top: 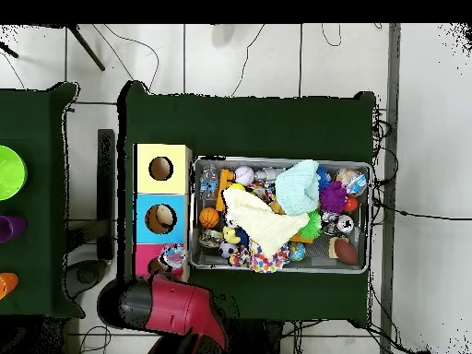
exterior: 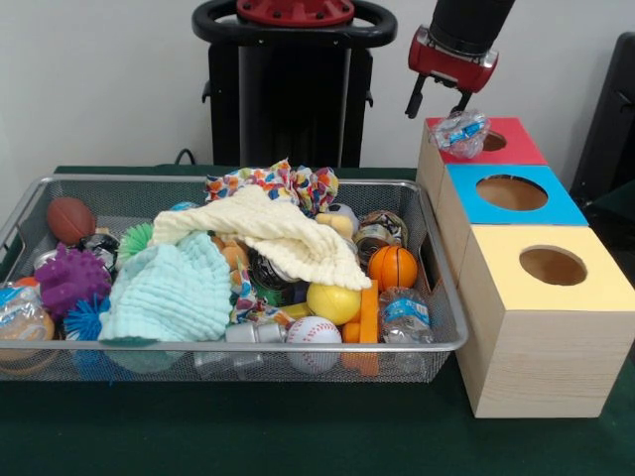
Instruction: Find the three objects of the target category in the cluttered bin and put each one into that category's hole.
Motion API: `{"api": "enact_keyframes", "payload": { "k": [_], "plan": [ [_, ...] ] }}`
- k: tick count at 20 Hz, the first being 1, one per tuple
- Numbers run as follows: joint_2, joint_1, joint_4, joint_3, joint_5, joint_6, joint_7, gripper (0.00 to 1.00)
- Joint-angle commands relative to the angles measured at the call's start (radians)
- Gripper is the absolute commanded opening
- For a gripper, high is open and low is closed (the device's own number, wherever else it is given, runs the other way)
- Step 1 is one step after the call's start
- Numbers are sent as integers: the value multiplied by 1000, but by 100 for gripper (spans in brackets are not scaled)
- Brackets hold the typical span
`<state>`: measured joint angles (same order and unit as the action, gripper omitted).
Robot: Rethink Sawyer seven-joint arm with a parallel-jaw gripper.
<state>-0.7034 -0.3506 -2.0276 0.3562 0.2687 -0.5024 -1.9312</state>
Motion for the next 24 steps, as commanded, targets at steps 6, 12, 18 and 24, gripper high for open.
{"api": "enact_keyframes", "payload": {
  "k": [6,12,18,24],
  "plan": [
    [70,9,157,-100,-9,-42,-136,100],
    [73,27,173,-106,-16,-61,-113,100],
    [80,19,205,-96,-24,-97,-117,100],
    [80,9,237,-84,-40,-142,-137,100]
  ]
}}
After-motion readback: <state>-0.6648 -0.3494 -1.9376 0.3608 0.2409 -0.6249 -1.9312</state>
